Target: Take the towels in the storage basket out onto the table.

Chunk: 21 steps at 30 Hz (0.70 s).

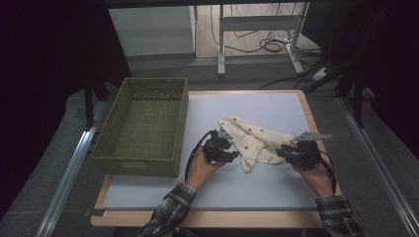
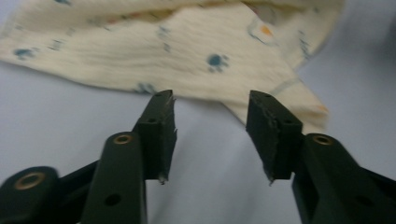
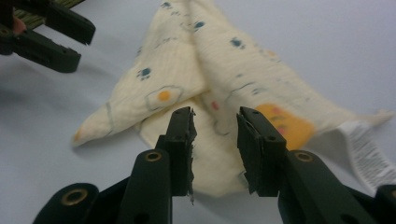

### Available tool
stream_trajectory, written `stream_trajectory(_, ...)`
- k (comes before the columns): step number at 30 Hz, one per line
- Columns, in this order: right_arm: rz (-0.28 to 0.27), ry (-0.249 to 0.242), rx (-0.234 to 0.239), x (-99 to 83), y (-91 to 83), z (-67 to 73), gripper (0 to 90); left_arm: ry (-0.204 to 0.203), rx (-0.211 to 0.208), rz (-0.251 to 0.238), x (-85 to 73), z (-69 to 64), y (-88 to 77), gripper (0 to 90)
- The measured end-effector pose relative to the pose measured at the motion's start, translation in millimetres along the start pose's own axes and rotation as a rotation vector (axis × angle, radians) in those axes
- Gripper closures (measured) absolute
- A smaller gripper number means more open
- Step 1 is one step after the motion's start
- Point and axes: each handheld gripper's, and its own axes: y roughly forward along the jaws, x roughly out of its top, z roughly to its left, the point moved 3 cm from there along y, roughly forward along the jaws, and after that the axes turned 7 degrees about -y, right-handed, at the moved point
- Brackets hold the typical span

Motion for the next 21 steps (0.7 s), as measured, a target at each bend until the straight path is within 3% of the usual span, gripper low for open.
stream_trajectory(2, 0.001, -0.01, 0.023, -5.7, 1.8, 10.4, 67.9, 0.015, -0.037, 0.002, -8.0, -12.4, 0.9, 55.6)
stream_trajectory(7, 0.007, -0.02, 0.063, -12.1, 10.2, 22.5, 68.6, 0.05, -0.071, 0.014, -14.3, -32.4, 9.3, 51.1)
stream_trajectory(11, 0.026, -0.036, 0.074, -15.6, 25.2, 31.5, 67.8, 0.086, -0.047, 0.027, -13.8, -42.8, 23.7, 45.8)
stream_trajectory(15, 0.034, -0.057, 0.058, -14.4, 40.6, 29.5, 64.3, 0.127, 0.007, 0.051, -11.1, -46.9, 37.9, 44.3)
stream_trajectory(16, 0.058, -0.071, 0.04, -15.4, 49.6, 27.8, 64.2, 0.141, 0.033, 0.038, -9.9, -47.0, 39.1, 53.8)
stream_trajectory(18, 0.052, -0.087, 0.03, -16.6, 52.8, 28.2, 65.4, 0.135, 0.044, 0.037, -9.1, -45.4, 38.7, 69.1)
stream_trajectory(19, 0.048, -0.093, 0.02, -17.0, 53.6, 28.8, 70.4, 0.123, 0.046, 0.027, -8.9, -43.2, 38.3, 69.1)
stream_trajectory(20, 0.057, -0.101, -0.001, -16.7, 53.1, 28.8, 75.6, 0.111, 0.039, 0.025, -9.1, -41.4, 37.8, 77.3)
stream_trajectory(21, 0.071, -0.099, -0.013, -16.2, 51.8, 27.5, 86.3, 0.07, 0.011, 0.015, -9.1, -35.0, 34.9, 84.6)
